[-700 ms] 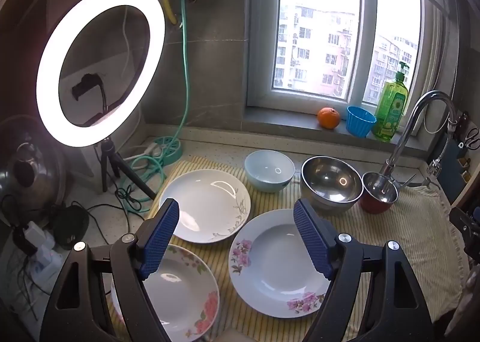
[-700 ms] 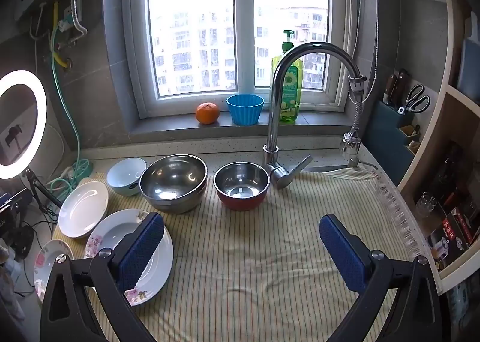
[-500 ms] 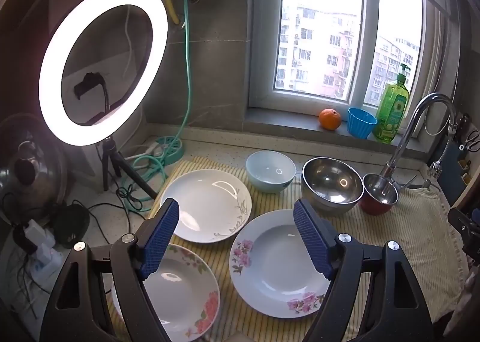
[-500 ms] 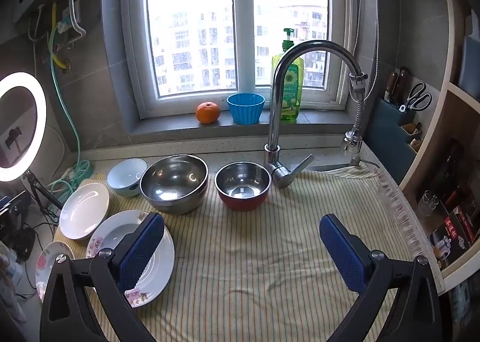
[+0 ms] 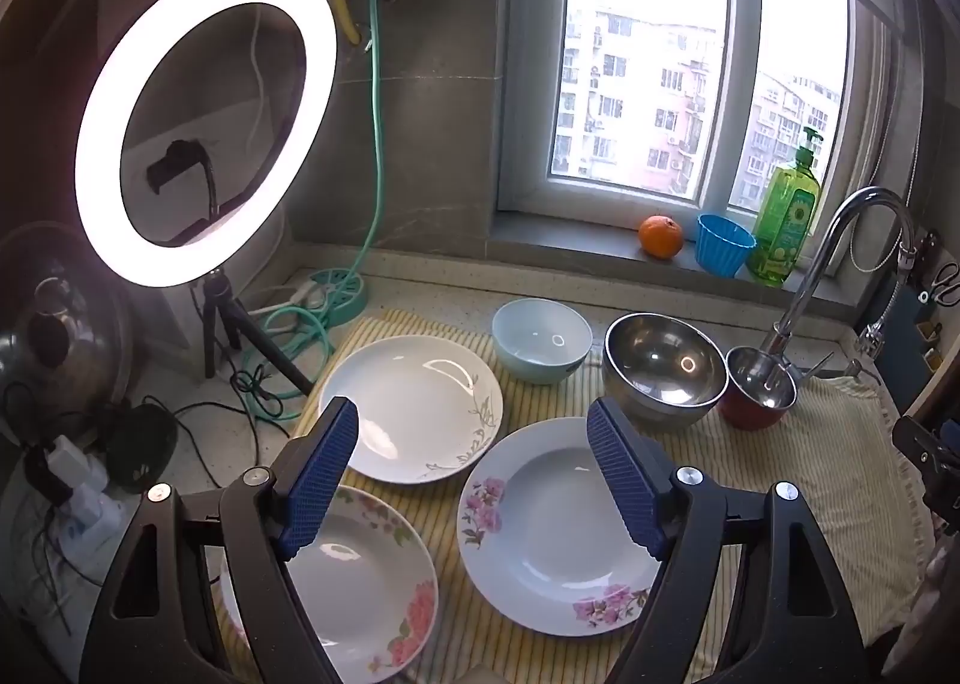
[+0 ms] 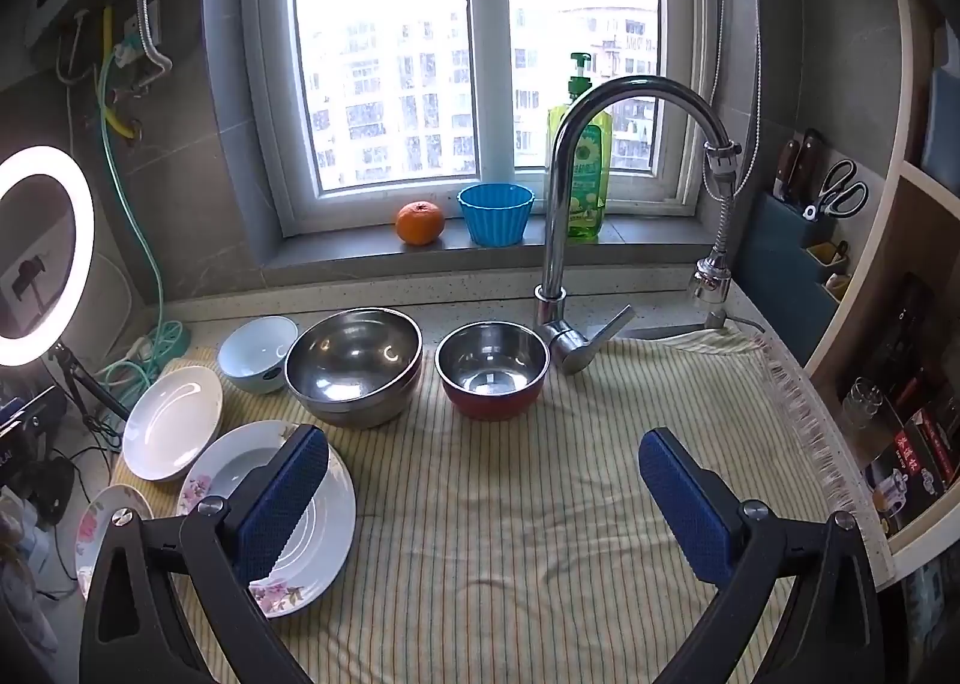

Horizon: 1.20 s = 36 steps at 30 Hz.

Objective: Organize plates and bowls

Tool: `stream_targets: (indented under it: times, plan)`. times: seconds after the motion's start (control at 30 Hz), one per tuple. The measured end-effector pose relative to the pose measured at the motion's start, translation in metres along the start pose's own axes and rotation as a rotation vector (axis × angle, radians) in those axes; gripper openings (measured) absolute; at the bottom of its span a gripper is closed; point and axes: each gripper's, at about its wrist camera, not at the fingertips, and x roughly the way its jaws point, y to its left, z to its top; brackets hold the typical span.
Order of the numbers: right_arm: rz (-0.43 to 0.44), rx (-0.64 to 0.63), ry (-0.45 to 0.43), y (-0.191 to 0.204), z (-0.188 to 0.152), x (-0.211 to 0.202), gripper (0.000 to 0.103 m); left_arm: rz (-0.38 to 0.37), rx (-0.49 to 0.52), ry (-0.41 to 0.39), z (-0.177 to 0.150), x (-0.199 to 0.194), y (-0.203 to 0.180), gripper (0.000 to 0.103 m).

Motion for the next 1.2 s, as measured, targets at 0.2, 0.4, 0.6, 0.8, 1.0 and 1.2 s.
stream_targets:
  times: [0.2, 0.4, 0.6, 0.8, 1.0, 1.2]
  plan:
    - [-0.003, -0.003, -0.003, 0.0014, 0.0001, 0.0002, 0.103, -0.003, 0.000, 0.002, -0.0005, 0.0001, -0.0011, 0.079]
    - [-0.004, -0.004, 0.001, 0.0019, 0.0009, 0.0013, 0.103, -0.005, -0.001, 0.005, 0.0001, 0.0001, -0.0016, 0.079]
    - [-0.002, 0.002, -0.001, 0.0012, 0.0000, 0.0004, 0.103, -0.006, 0.000, 0.005, 0.0001, -0.0001, -0.0017, 0.079]
    - [-0.004, 0.000, 0.003, 0.0017, -0.0009, 0.0013, 0.103, -0.004, -0.005, 0.005, -0.0006, -0.0008, -0.0009, 0.079]
    - [-0.007, 0.005, 0.006, -0.0008, -0.0007, 0.0022, 0.103, -0.005, -0.006, 0.011, -0.0004, -0.0004, 0.0006, 0.079]
    - [-0.008, 0.001, 0.003, -0.0003, -0.0008, 0.0020, 0.103, -0.006, -0.003, 0.011, -0.0005, -0.0002, 0.0002, 0.079]
